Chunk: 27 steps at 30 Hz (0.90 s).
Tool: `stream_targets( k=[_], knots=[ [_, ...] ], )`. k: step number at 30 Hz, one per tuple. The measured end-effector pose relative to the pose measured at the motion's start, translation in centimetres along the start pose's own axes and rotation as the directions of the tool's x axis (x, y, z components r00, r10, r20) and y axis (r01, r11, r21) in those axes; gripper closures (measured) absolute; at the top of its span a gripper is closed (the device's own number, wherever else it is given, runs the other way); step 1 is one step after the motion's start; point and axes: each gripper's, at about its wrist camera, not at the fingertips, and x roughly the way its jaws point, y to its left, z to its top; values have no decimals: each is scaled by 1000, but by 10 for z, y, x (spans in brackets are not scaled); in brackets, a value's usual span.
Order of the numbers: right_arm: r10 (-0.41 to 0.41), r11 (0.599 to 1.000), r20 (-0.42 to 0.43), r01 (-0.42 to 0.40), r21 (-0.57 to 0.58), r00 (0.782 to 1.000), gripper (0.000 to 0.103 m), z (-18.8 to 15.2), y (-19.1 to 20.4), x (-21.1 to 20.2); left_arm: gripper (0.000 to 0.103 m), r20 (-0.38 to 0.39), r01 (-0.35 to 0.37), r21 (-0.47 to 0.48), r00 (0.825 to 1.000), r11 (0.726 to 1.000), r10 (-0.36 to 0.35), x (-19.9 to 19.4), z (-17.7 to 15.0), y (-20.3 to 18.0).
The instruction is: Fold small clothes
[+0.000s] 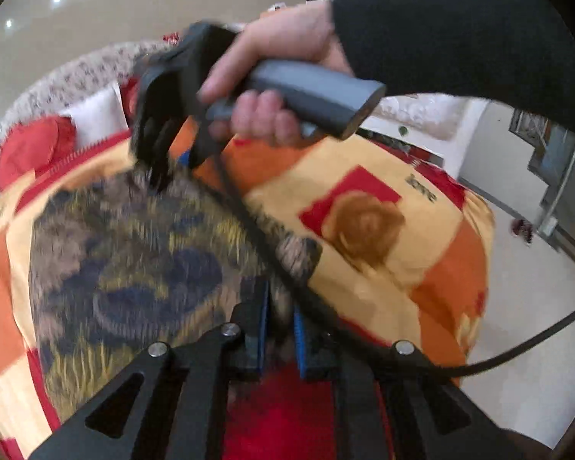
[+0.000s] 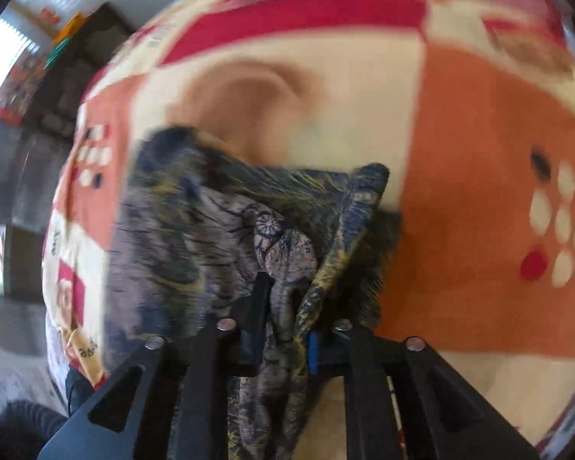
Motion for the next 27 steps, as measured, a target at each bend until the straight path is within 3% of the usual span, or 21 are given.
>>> stream_targets(
  k=[2, 4, 6, 8, 9, 11, 12, 14, 16, 19, 21, 22, 25, 27],
  knots=[
    [70, 995, 39, -73, 65, 997, 73, -10, -11, -9, 90, 2, 21, -57, 1000, 998, -21, -21, -7, 12],
    [117, 984, 91, -128, 123, 989, 73, -24, -22, -29, 81, 25, 32, -134, 999, 990, -29, -50, -12, 33],
    [136, 978, 179, -160, 130, 974, 73, -44, -26, -59, 62, 62, -8, -200, 998, 980, 20, -76, -15, 55],
    [104, 988, 266, -130, 84, 958, 73, -66, -19, -88, 59, 80, -67, -265, 993, 962, 92, -89, -13, 85],
    [127, 991, 309, -135, 5, 943, 73, -85, -3, -104, 60, 72, -93, -291, 990, 952, 118, -88, -12, 97],
    [185, 981, 313, -158, -111, 931, 73, -111, 21, -110, 65, 35, -103, -354, 992, 930, 123, -74, -8, 117],
    [179, 977, 310, -133, -166, 934, 75, -127, 37, -109, 83, 20, -83, -376, 995, 923, 97, -65, -9, 124],
    [144, 971, 291, -78, -226, 946, 84, -153, 62, -92, 98, -73, -92, -416, 995, 905, 68, -35, -23, 135],
    [43, 973, 262, 19, -230, 964, 85, -177, 70, -60, 99, -139, -116, -444, 989, 888, 60, -12, -47, 140],
    [-34, 985, 228, 71, -156, 973, 85, -216, 62, 2, 100, -87, -108, -430, 993, 896, 78, -17, -63, 138],
    [11, 993, 366, 34, -116, 931, 85, -233, 53, 1, 100, -93, -109, -438, 993, 892, 76, -20, -64, 137],
    [27, 995, 377, 12, -101, 926, 85, -234, 49, 1, 100, -98, -110, -440, 992, 891, 75, -21, -62, 137],
    [100, 995, 280, -102, -8, 955, 85, -216, 33, -7, 100, -65, -88, -460, 996, 883, 66, -30, -36, 150],
    [76, 997, 301, -80, 0, 951, 85, -198, 36, -28, 87, 0, -88, -472, 995, 877, 101, -39, -9, 164]
  ],
)
